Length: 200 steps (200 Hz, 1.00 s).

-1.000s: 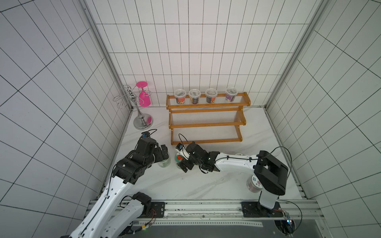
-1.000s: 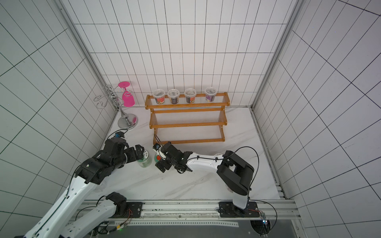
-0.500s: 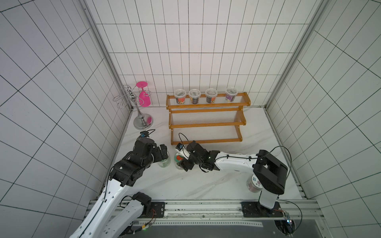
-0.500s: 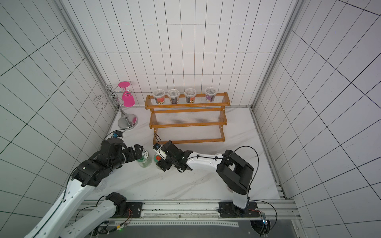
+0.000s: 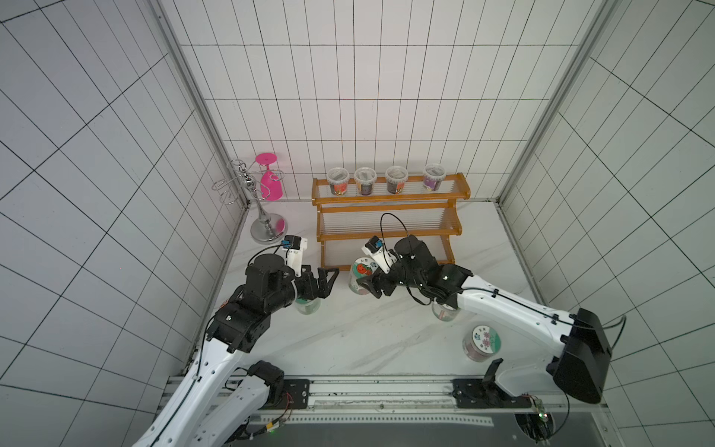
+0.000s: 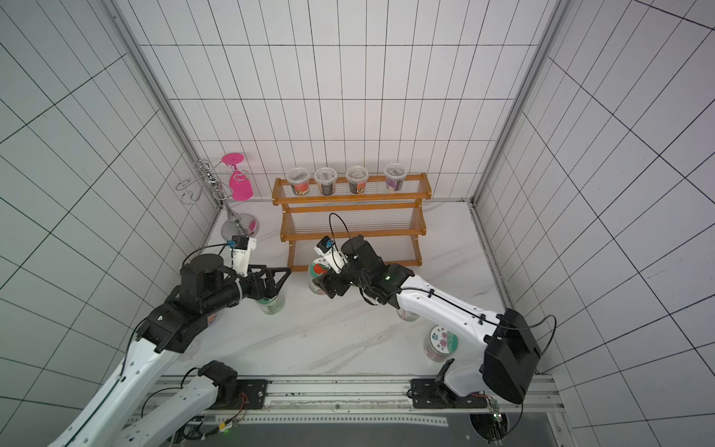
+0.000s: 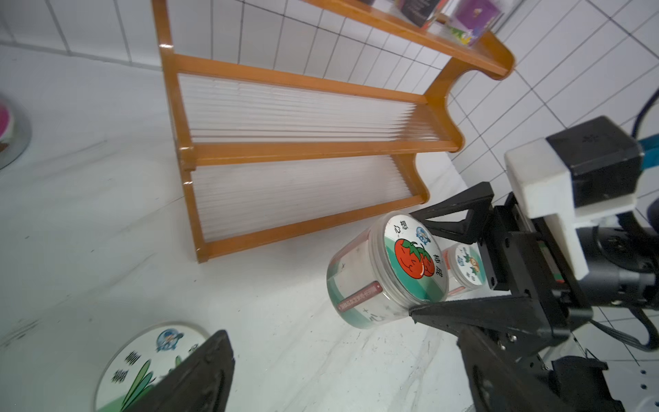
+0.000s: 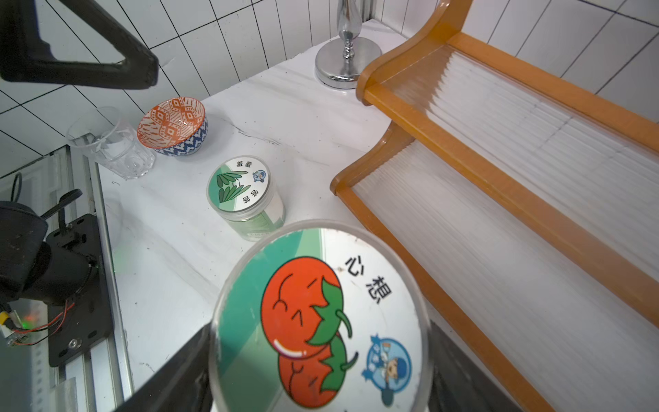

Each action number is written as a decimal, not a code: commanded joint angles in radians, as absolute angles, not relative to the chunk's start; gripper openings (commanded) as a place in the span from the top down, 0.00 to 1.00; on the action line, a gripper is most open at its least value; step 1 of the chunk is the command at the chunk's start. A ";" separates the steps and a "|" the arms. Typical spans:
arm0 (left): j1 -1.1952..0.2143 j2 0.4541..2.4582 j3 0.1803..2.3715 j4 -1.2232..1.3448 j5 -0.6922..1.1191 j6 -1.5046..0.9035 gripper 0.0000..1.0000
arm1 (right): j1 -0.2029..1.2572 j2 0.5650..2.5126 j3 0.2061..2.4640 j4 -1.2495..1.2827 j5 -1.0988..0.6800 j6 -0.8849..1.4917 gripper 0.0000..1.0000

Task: Place the seed container on the shelf
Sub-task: Pick up the seed jar at the center of the board.

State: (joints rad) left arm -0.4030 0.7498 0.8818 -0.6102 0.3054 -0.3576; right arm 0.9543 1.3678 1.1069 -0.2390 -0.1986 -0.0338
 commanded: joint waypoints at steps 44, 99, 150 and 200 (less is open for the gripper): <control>-0.594 0.789 0.808 -0.287 0.468 -0.131 0.01 | 0.899 1.211 1.252 -0.592 -0.388 -0.127 0.49; -0.757 0.906 0.805 -0.215 0.557 -0.059 0.01 | 0.897 1.094 1.268 -0.668 -0.501 -0.174 0.49; -0.811 0.966 0.797 -0.186 0.639 -0.008 0.01 | 0.898 1.060 1.274 -0.712 -0.550 -0.204 0.49; -0.819 1.046 0.819 -0.181 0.732 0.025 0.01 | 0.898 1.055 1.285 -0.727 -0.611 -0.219 0.49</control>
State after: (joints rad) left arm -0.8120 1.0241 0.8036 -0.2024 0.6609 -0.0147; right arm 0.9028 1.0756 1.2194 -0.7303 -0.5488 -0.1986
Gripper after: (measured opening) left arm 0.992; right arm 0.832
